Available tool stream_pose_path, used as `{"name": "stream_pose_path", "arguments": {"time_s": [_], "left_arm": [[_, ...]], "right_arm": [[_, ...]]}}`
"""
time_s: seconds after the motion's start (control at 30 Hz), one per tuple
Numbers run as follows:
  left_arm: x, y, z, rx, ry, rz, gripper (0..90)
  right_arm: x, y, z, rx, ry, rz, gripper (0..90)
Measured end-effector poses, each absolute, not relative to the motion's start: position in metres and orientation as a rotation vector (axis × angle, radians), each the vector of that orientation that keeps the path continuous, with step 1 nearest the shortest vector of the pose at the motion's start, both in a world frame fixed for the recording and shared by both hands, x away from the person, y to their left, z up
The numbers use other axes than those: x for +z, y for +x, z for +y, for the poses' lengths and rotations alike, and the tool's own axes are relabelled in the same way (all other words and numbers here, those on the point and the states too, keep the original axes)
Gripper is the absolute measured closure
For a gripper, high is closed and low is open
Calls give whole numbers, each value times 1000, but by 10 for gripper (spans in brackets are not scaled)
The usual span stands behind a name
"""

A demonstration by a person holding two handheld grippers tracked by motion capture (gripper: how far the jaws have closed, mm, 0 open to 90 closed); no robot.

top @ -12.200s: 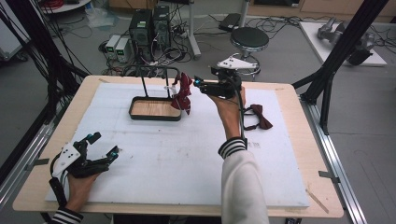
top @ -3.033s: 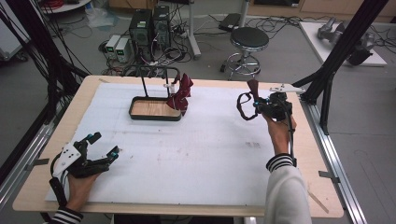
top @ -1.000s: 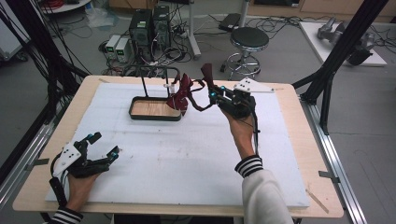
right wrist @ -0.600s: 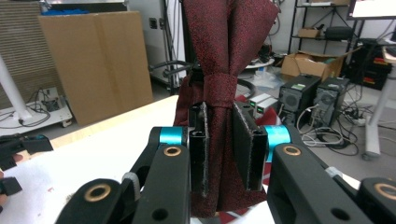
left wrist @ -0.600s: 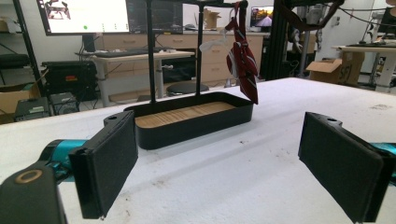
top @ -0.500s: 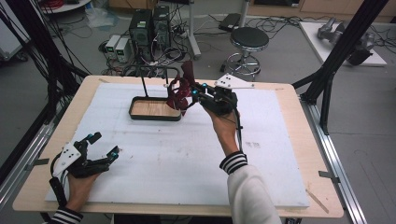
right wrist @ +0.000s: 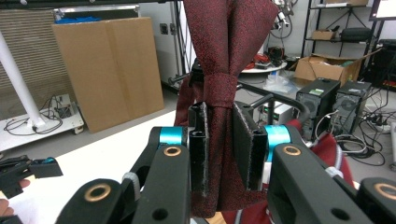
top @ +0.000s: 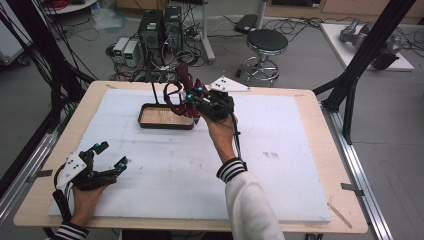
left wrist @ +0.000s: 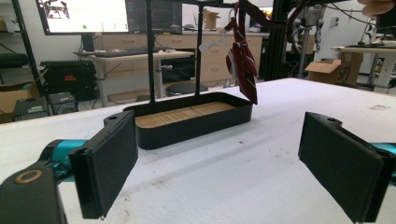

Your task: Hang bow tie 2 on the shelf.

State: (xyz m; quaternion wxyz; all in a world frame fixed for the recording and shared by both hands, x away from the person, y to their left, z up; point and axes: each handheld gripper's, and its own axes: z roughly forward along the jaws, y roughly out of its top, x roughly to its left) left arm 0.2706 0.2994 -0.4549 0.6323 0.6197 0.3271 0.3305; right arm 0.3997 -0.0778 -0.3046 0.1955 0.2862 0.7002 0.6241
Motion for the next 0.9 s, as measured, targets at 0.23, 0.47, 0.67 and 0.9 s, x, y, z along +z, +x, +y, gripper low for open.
{"name": "stream_pose_path", "arguments": {"time_s": [0.23,0.47,0.67,0.9], "left_arm": [[-455,271,300,755,1419,748,124],[-455,271,300,754,1418,746,123],[-455,271,300,753,1416,747,124],[-455,271,300,754,1416,747,124]], "right_arm": [[-310,406,-62,1752,820,1954,773],[-314,411,-49,1754,840,1941,773],[-314,415,-37,1753,852,1930,773],[-315,420,-22,1752,860,1928,772]]}}
